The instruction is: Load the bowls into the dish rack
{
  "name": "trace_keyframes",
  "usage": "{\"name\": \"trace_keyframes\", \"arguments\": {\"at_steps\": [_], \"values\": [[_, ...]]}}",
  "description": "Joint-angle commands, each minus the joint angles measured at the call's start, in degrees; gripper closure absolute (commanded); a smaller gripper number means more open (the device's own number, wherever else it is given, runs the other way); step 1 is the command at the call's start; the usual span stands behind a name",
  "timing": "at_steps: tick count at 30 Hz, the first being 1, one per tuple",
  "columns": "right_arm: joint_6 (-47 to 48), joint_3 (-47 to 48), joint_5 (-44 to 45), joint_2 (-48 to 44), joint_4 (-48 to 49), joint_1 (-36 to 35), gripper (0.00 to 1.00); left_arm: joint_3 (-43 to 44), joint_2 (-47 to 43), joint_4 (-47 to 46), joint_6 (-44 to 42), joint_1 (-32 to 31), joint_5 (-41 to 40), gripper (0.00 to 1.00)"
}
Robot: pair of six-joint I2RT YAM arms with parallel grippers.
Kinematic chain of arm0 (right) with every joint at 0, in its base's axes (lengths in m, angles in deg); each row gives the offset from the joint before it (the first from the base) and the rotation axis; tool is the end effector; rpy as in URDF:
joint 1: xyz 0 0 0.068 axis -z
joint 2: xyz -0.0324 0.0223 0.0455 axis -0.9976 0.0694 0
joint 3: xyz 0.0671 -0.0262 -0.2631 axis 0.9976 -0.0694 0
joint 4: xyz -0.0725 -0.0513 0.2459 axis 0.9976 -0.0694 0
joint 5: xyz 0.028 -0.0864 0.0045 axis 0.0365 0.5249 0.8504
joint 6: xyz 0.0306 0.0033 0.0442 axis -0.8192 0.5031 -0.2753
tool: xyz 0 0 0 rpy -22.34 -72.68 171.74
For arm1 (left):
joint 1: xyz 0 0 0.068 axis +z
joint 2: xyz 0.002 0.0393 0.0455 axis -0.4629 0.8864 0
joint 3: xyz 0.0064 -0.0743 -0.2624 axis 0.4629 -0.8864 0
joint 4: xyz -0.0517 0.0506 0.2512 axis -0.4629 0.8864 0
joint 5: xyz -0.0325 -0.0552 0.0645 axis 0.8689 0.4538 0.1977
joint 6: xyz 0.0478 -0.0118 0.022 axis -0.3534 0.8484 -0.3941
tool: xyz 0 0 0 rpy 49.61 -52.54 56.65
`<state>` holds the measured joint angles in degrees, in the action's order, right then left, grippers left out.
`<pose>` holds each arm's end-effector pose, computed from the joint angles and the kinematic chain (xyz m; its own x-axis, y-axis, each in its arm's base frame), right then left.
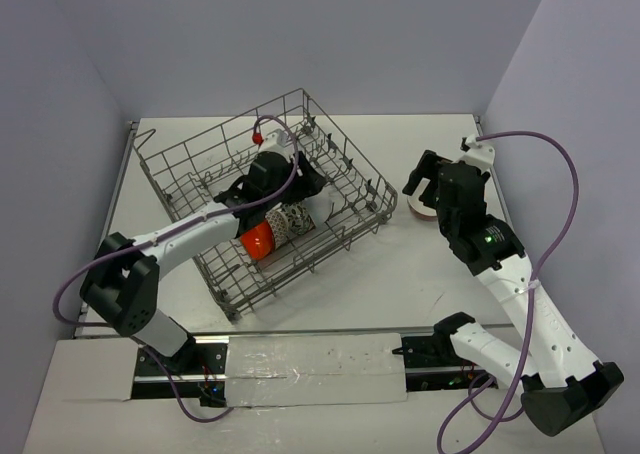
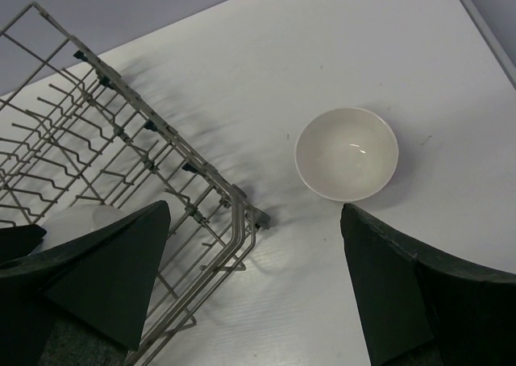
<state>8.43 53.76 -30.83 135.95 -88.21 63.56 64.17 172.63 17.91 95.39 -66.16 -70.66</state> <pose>0.1785 0.0559 0.3669 -0.2871 0.3036 -0.9085 0.2058 0.9458 0.2510 0.2826 -0.2221 0.2729 -0.6430 -0.4360 -0.6296 0.1340 0.7453 -0.6531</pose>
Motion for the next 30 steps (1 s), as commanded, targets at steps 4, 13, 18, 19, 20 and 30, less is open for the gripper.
{"name": "trace_keyframes", "arguments": {"at_steps": [4, 13, 18, 19, 20, 30], "values": [[-0.1, -0.3, -0.4, -0.1, 2.6, 0.4, 0.06, 2.8, 4.1, -2.1, -1.0, -1.1, 0.3, 0.32], [-0.1, -0.9, -0.5, 0.0, 2.9, 0.4, 0.06, 4.7, 8.9, -2.0, 0.1, -1.2, 1.4, 0.34], [0.1, -1.0, -0.5, -0.1, 2.9, 0.4, 0.06, 7.8, 8.2, -0.3, -4.1, -1.8, -0.1, 0.33], [0.3, -1.0, -0.5, -0.2, 3.0, 0.5, 0.06, 8.6, 7.7, 0.0, -8.0, -2.0, -1.4, 0.33], [0.4, -1.3, -0.4, -0.5, 3.1, 0.5, 0.06, 10.4, 7.2, 0.7, -10.2, -2.6, -1.9, 0.32], [0.6, -3.3, 1.0, -2.6, 3.7, 0.5, 0.06, 9.5, -3.0, 10.6, -24.3, -6.1, -10.7, 0.31]]}}
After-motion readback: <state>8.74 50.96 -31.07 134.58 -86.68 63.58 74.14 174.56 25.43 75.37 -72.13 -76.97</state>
